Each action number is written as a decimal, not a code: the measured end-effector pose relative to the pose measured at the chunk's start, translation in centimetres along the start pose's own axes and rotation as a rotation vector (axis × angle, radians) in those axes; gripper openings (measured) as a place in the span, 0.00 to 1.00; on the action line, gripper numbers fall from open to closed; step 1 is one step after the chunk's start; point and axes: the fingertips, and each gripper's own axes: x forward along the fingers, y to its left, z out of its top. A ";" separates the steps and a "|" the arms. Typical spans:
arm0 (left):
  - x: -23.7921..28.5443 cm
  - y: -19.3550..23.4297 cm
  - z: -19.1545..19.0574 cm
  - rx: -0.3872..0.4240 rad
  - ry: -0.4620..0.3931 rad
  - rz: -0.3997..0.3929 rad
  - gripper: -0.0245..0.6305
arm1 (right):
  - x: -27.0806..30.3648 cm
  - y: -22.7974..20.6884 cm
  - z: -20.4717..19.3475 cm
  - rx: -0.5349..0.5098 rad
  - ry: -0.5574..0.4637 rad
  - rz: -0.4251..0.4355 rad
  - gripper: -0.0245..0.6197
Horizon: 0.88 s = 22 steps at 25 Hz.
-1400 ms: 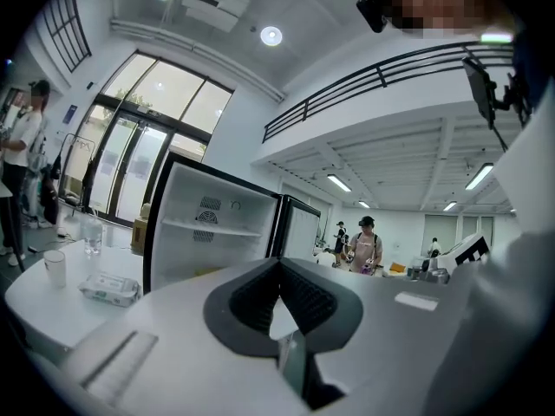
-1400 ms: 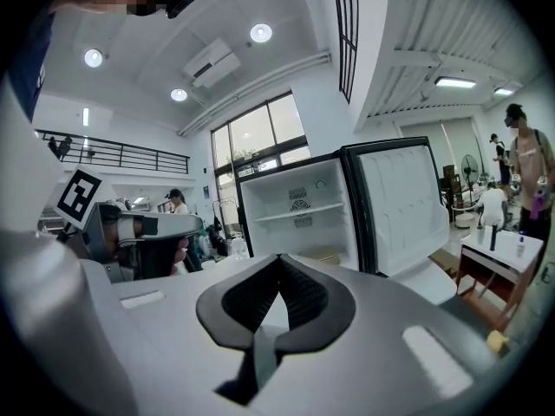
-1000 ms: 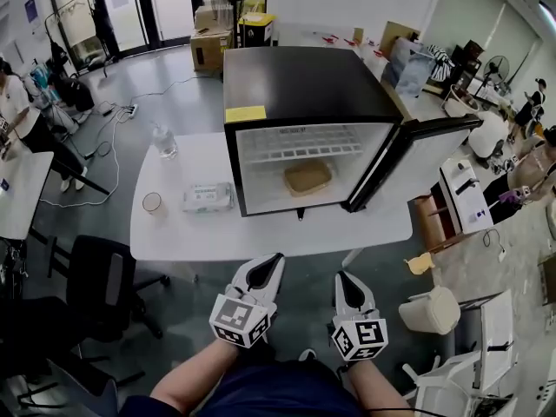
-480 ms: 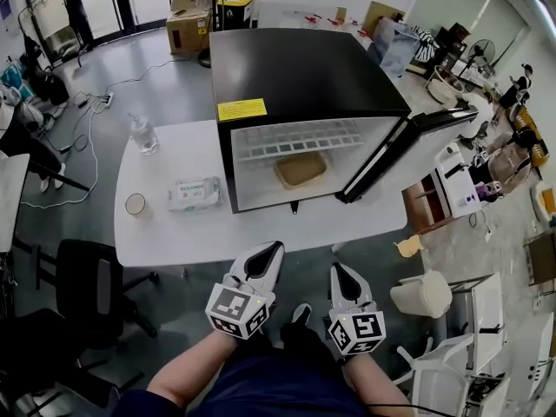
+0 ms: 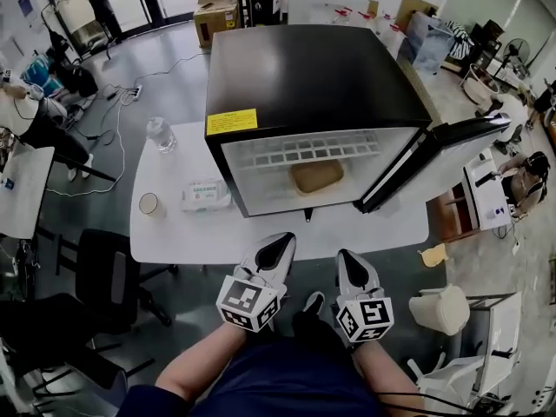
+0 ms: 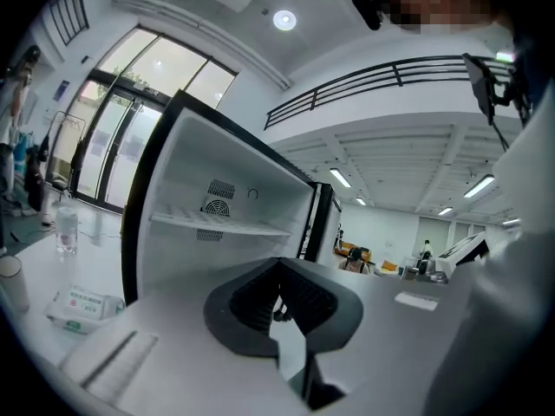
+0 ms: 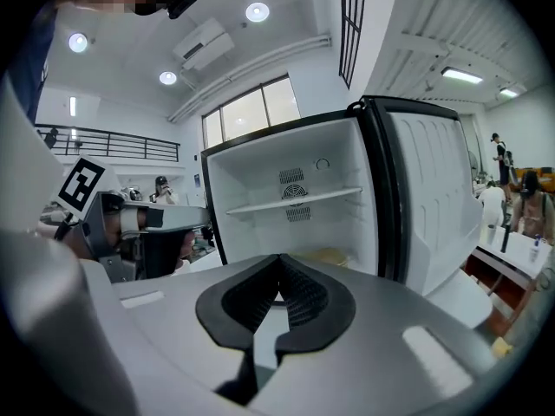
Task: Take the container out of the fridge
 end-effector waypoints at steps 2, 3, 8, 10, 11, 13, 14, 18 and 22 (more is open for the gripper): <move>1.4 0.1 0.2 0.009 0.002 0.030 0.04 | 1.0 -1.0 0.5 0.000 0.003 0.031 0.05; 2.1 0.1 0.3 0.011 0.003 0.044 0.04 | 1.5 -1.5 0.7 0.000 0.005 0.045 0.05; 5.4 -0.2 0.4 0.041 0.004 0.089 0.04 | 3.7 -4.2 1.7 0.001 0.003 0.090 0.05; 6.6 0.3 0.6 0.061 -0.007 0.117 0.04 | 4.5 -5.3 2.2 -0.003 -0.005 0.097 0.05; 7.2 0.7 0.9 0.071 -0.015 0.136 0.04 | 5.0 -5.7 2.6 -0.007 -0.011 0.097 0.05; 8.2 1.8 1.4 0.088 -0.029 0.179 0.04 | 6.1 -6.6 3.4 -0.017 -0.025 0.092 0.05; 8.7 2.4 1.5 0.093 -0.031 0.199 0.04 | 6.7 -7.0 3.8 -0.022 -0.032 0.087 0.05; 10.7 5.4 -0.4 0.058 0.030 0.243 0.04 | 8.9 -8.4 4.4 -0.030 -0.043 0.071 0.05; 12.1 9.2 -3.6 -0.070 0.126 0.280 0.04 | 10.8 -9.3 4.3 -0.011 -0.021 0.034 0.05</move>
